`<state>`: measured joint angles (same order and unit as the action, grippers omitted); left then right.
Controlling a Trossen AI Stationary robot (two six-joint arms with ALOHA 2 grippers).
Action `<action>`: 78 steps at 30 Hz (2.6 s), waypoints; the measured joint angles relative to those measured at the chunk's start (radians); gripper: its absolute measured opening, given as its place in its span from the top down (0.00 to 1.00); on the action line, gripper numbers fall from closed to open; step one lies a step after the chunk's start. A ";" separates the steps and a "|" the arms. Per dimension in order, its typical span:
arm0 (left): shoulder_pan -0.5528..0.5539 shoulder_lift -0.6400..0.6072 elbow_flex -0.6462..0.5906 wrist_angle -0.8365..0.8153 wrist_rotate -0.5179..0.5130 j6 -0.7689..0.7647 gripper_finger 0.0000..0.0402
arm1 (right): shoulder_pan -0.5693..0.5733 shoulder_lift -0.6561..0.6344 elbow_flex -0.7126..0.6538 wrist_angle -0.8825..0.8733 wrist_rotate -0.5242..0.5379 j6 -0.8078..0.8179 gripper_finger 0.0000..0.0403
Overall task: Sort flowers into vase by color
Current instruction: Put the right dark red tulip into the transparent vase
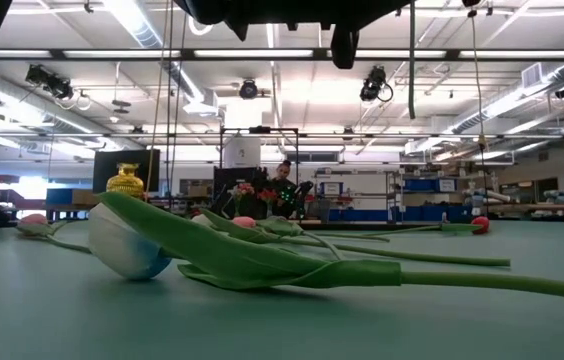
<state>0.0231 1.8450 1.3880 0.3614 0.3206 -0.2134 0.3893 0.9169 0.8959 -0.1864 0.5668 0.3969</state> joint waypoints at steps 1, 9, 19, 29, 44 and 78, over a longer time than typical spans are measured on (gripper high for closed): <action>-0.001 0.000 0.000 0.000 0.000 0.000 0.89 | 0.001 0.000 0.000 -0.001 0.008 0.001 0.96; -0.004 -0.025 0.000 -0.118 0.014 -0.110 0.59 | 0.095 -0.007 0.000 -0.076 0.020 0.028 0.97; -0.014 -0.128 0.000 -0.416 -0.047 -0.143 0.56 | 0.385 -0.027 0.000 -0.123 0.098 0.173 0.97; -0.045 -0.140 0.000 -0.433 -0.134 -0.206 0.57 | 0.695 -0.040 0.002 -0.138 0.115 0.263 0.97; -0.114 -0.140 0.000 -0.409 -0.209 -0.274 0.57 | 0.868 -0.035 0.161 -0.438 0.248 0.231 0.97; -0.137 -0.139 0.000 -0.409 -0.275 -0.275 0.57 | 0.926 0.024 0.204 -0.515 0.251 0.232 0.97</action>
<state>-0.1143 1.7058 1.3884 -0.0479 0.0456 -0.4881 1.3154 0.9412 1.1000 -0.7013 0.8174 0.6286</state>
